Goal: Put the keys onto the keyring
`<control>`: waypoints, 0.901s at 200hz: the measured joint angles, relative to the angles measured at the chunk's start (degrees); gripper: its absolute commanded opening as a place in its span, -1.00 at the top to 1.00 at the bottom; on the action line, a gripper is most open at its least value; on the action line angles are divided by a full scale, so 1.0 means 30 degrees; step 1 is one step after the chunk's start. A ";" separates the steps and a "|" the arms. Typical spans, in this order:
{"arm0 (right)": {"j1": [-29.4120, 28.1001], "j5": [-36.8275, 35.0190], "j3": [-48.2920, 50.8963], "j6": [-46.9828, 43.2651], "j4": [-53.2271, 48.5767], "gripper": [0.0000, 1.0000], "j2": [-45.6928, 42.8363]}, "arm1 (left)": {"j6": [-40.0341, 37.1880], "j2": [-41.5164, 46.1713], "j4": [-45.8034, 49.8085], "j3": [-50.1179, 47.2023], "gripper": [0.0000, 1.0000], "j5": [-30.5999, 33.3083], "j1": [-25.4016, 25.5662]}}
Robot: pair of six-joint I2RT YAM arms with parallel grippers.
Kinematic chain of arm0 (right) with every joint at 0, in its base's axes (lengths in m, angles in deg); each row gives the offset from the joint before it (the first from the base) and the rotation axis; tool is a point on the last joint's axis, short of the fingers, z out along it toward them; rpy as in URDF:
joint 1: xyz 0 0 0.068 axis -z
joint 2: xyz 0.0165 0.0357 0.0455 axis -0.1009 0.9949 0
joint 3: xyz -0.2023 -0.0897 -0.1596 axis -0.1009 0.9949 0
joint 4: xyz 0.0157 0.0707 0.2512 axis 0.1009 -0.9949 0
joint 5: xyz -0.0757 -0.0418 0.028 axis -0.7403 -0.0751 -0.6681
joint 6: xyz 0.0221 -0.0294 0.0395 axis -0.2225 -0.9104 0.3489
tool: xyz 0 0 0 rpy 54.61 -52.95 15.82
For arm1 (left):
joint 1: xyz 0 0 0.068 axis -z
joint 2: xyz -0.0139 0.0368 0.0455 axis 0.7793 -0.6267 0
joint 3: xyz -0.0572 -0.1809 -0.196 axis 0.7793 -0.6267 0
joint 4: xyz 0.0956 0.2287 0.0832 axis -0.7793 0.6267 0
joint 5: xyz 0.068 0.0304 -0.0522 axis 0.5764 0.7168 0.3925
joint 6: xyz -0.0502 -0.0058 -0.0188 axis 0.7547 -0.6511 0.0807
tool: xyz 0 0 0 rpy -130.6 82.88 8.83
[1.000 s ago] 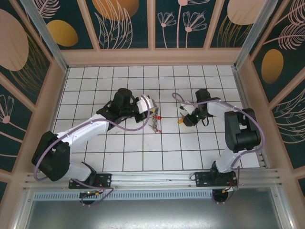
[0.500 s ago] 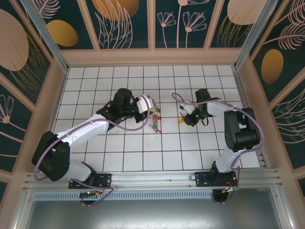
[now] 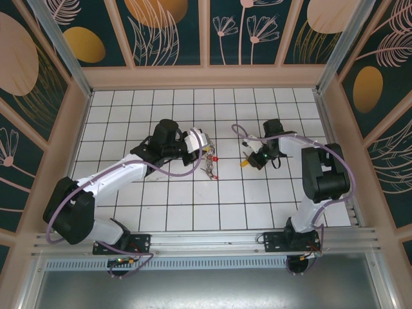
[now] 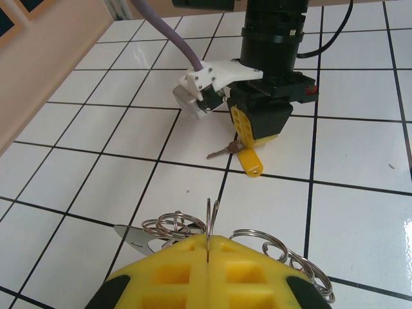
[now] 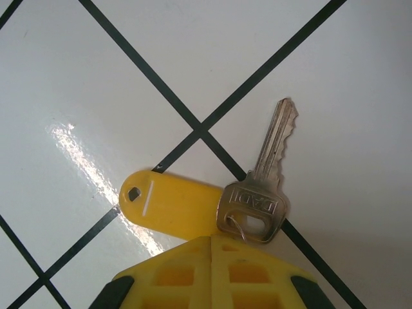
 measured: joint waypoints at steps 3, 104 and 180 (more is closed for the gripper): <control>0.0000 0.0007 0.0000 0.0000 0.0007 1.00 0.0000 | 0.0000 0.0000 0.0000 0.0000 1.00 0.0007 0.0000; 0.0146 0.1020 0.1173 0.0233 0.0510 0.30 -0.5122 | -0.0226 -0.0692 0.0000 0.0240 1.00 0.0015 0.0000; -0.0386 -0.0423 0.0131 0.4320 0.0262 0.41 -0.0474 | -0.0219 -0.0736 0.0007 0.0248 1.00 0.0022 0.0000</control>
